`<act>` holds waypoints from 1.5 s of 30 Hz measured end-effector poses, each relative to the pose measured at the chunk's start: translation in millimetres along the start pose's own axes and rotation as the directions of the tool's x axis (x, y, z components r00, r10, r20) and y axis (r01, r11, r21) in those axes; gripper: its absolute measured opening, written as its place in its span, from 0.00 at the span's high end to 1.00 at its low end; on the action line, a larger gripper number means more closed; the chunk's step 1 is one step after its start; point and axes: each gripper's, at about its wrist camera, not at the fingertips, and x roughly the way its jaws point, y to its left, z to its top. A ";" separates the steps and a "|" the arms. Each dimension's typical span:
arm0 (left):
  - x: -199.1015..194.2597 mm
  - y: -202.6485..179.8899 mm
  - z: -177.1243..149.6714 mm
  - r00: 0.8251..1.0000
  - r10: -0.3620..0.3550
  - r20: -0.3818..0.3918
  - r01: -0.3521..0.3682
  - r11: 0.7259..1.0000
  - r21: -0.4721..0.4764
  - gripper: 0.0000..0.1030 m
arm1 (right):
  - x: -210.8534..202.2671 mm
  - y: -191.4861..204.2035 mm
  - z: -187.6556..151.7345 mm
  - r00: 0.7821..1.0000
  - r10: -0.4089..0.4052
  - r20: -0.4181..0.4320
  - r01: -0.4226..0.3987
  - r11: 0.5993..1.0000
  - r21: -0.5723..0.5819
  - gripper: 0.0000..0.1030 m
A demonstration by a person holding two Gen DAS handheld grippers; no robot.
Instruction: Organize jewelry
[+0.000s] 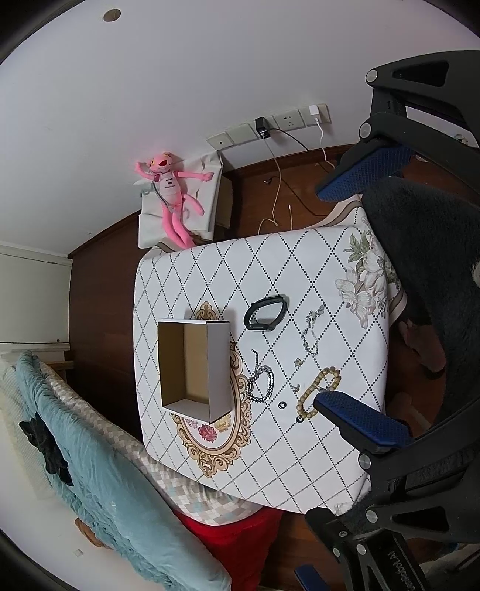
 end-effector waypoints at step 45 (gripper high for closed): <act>-6.2 -0.3 0.5 1.000 0.002 0.008 -0.002 1.000 -0.003 0.00 | -11.6 0.8 5.4 1.000 0.000 0.018 0.000 1.000 0.002 0.00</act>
